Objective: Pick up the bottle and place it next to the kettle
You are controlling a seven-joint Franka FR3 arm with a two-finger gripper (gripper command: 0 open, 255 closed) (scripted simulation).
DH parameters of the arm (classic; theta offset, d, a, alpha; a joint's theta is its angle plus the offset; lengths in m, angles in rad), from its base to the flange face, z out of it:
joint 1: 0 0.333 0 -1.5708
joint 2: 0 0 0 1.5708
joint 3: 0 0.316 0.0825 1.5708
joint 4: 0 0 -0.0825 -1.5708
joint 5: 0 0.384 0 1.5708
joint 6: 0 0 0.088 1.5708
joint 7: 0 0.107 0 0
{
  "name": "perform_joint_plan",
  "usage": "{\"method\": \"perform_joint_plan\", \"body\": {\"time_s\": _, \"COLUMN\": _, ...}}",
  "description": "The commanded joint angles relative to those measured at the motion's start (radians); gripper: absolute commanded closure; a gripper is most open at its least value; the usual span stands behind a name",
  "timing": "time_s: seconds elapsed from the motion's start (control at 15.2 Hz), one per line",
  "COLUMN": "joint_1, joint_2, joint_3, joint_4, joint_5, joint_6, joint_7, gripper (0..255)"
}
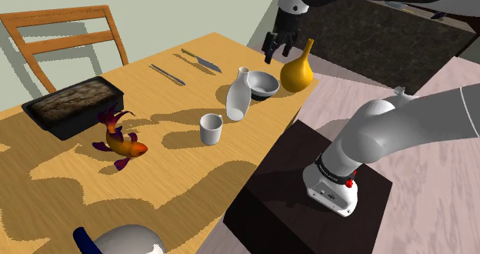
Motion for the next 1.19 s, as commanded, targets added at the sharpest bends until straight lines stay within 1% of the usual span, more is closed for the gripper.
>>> {"method": "perform_joint_plan", "body": {"time_s": 0.0, "joint_1": 0.008, "joint_2": 0.054, "joint_3": 0.009, "joint_4": -0.004, "joint_5": 0.012, "joint_6": 0.067, "joint_7": 0.014, "gripper": 0}}
{"method": "perform_joint_plan", "body": {"time_s": 0.4, "joint_1": 0.028, "joint_2": 0.249, "joint_3": 0.032, "joint_4": 0.032, "joint_5": 0.040, "joint_6": 0.247, "joint_7": 0.045, "gripper": 0}}
{"method": "perform_joint_plan", "body": {"time_s": 0.53, "joint_1": 0.032, "joint_2": 0.301, "joint_3": 0.038, "joint_4": 0.049, "joint_5": 0.046, "joint_6": 0.288, "joint_7": 0.052, "gripper": 0}}
{"method": "perform_joint_plan", "body": {"time_s": 0.99, "joint_1": 0.031, "joint_2": 0.341, "joint_3": 0.038, "joint_4": -0.011, "joint_5": 0.044, "joint_6": 0.388, "joint_7": 0.053, "gripper": 0}}
{"method": "perform_joint_plan", "body": {"time_s": 1.12, "joint_1": 0.031, "joint_2": 0.344, "joint_3": 0.038, "joint_4": -0.016, "joint_5": 0.044, "joint_6": 0.396, "joint_7": 0.053, "gripper": 0}}
